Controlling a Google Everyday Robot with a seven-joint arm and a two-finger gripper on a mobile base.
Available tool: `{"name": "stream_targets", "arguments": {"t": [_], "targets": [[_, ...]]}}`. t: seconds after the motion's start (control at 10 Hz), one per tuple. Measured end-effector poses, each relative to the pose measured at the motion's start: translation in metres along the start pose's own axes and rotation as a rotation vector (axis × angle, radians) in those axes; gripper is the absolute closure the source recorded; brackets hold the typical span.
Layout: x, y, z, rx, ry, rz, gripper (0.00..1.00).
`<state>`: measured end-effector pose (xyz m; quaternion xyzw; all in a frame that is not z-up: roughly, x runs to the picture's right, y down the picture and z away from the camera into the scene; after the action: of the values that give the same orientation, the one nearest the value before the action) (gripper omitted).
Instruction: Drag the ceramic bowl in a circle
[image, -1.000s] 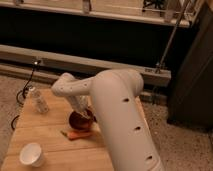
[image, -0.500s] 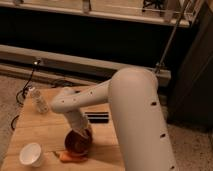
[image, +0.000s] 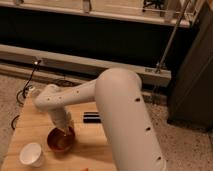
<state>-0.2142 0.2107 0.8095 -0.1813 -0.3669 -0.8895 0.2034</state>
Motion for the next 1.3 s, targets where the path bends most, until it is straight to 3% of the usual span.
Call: {"name": "stream_targets", "arguments": {"t": [0.3, 0.5, 0.7, 0.8, 1.0, 1.3], "targets": [[0.063, 0.051, -0.018, -0.064, 0.065, -0.062, 1.00], [0.075, 0.096, -0.026, -0.090, 0.083, -0.035, 1.00], [0.051, 0.139, -0.015, -0.082, 0.051, 0.038, 1.00], [0.026, 0.153, 0.000, -0.059, 0.012, 0.082, 1.00], [-0.032, 0.163, 0.035, -0.002, -0.085, 0.170, 1.00], [-0.093, 0.158, 0.056, 0.030, -0.159, 0.235, 1.00]]}}
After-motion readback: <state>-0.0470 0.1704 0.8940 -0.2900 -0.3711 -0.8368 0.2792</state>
